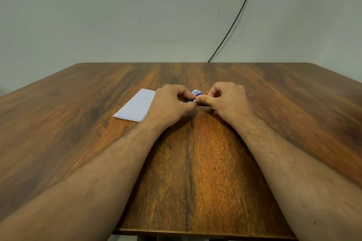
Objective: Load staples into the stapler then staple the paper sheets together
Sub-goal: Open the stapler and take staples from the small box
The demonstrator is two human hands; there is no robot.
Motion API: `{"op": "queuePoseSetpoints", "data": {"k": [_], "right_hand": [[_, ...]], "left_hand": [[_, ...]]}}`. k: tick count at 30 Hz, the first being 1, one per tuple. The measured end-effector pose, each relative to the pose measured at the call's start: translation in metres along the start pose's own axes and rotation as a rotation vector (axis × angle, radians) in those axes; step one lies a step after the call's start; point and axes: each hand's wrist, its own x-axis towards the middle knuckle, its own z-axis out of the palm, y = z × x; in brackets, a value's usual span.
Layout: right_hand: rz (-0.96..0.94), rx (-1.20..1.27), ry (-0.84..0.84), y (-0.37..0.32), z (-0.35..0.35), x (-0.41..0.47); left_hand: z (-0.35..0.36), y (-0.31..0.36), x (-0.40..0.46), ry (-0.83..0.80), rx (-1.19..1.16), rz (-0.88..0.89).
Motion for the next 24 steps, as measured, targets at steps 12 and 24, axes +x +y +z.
{"op": "queuePoseSetpoints", "data": {"k": [12, 24], "right_hand": [[0.029, 0.035, -0.013, -0.002, -0.002, -0.0017], [0.079, 0.128, -0.032, -0.0016, -0.0018, -0.0015]], "left_hand": [[0.0016, -0.0074, 0.0058, 0.018, -0.06, -0.011], [0.0013, -0.0064, 0.0046, 0.023, -0.056, -0.056]]}}
